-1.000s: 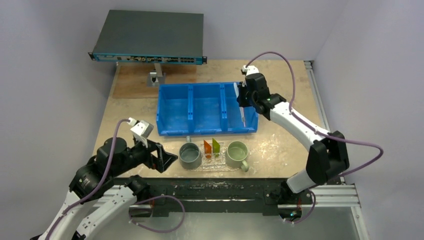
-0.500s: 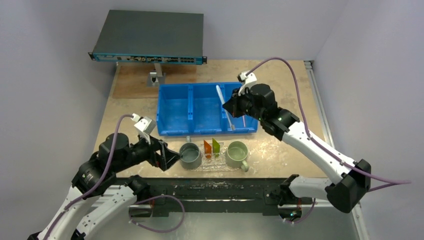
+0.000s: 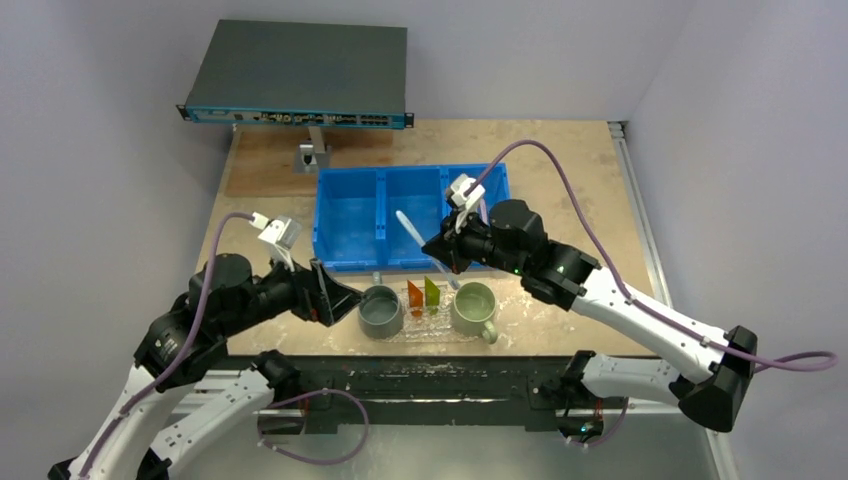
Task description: Prepare toiletry sets of a toothbrush and toothpaste on the tray
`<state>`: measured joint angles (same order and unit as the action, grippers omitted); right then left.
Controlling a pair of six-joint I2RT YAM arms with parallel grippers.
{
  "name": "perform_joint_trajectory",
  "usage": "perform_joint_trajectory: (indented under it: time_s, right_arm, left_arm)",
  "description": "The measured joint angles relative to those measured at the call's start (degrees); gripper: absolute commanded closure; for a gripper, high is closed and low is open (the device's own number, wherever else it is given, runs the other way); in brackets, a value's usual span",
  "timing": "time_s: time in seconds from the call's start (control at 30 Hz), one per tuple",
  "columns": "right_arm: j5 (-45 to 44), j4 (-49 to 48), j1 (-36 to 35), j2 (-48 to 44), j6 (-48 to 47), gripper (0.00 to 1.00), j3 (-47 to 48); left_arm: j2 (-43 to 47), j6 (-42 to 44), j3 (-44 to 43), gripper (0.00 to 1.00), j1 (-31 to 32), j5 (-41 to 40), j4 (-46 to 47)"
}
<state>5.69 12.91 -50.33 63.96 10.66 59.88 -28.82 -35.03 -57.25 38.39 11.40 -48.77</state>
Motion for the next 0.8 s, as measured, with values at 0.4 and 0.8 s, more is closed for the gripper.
perform_joint_trajectory:
  time_s: [0.4,0.8]
  right_arm:
    - [-0.68,0.85,-9.44,-1.81,-7.87,1.00,-1.57]
    - [-3.82,-0.48,-19.28,-3.13,-14.95,1.00,-2.40]
  left_arm:
    - [-6.05,-6.34,-3.67,0.00,-0.15,-0.72,-3.23]
    - [-9.25,-8.94,-5.03,0.06,-3.06,7.39,-3.21]
